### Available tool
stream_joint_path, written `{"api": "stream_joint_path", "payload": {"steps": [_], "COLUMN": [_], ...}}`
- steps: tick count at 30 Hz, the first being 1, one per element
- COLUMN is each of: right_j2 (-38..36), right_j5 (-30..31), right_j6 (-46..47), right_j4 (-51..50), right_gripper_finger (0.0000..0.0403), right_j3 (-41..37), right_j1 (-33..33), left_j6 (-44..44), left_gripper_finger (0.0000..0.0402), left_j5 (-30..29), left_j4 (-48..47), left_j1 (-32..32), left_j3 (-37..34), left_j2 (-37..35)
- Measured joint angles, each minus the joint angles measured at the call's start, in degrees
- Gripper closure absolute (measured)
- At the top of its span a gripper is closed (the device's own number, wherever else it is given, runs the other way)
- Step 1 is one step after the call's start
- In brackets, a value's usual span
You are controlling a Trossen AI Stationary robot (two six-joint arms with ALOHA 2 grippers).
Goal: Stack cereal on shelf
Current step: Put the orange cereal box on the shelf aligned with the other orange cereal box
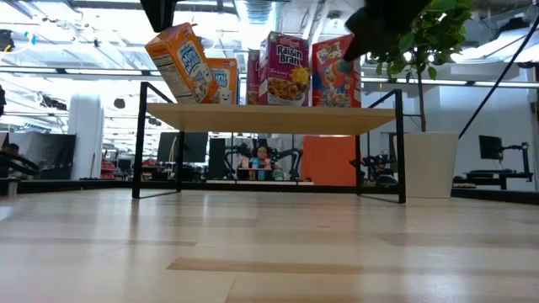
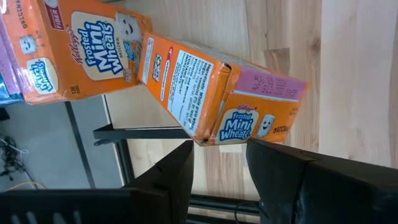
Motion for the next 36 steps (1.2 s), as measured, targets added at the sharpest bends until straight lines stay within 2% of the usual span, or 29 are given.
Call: {"api": "stream_joint_path", "payload": {"steps": [5,11,16,20,26,32,36], "right_j2": [0.0,0.0,0.0,0.0,0.0,0.0,-0.1], "right_j5": [-1.4,-1.4,-1.4,-1.4,-1.4,-2.6,-4.8], "right_j6": [1.5,1.5,1.9,7.0,13.4,13.5,13.1], "right_j4": [0.1,-0.4,-2.4,-7.9,-13.8,-13.4,-12.6], "right_gripper_finger": [0.0380,0.0396,0.0387,0.0380,0.0395,0.0379,0.0389], "right_j3": [-0.9,-0.9,-0.9,-0.9,-0.9,-0.5,0.0], "right_j1": [-2.0,-1.8,-1.8,-1.8,-1.8,-1.4,1.3], "left_j6": [0.1,0.1,0.0,-0.1,-0.1,-0.2,-0.1], "left_gripper_finger": [0.0262,0.0262,0.0262,0.0262,0.0262,0.0262,0.0262], "left_j5": [0.0,0.0,0.0,0.2,0.2,0.3,0.3], "left_j4": [0.0,0.0,0.0,0.0,0.0,0.0,0.0], "left_j1": [0.0,0.0,0.0,0.0,0.0,0.0,0.0], "left_j3": [0.0,0.0,0.0,0.0,0.0,0.0,0.0], "left_j2": [0.0,0.0,0.0,0.0,0.0,0.0,0.0]}}
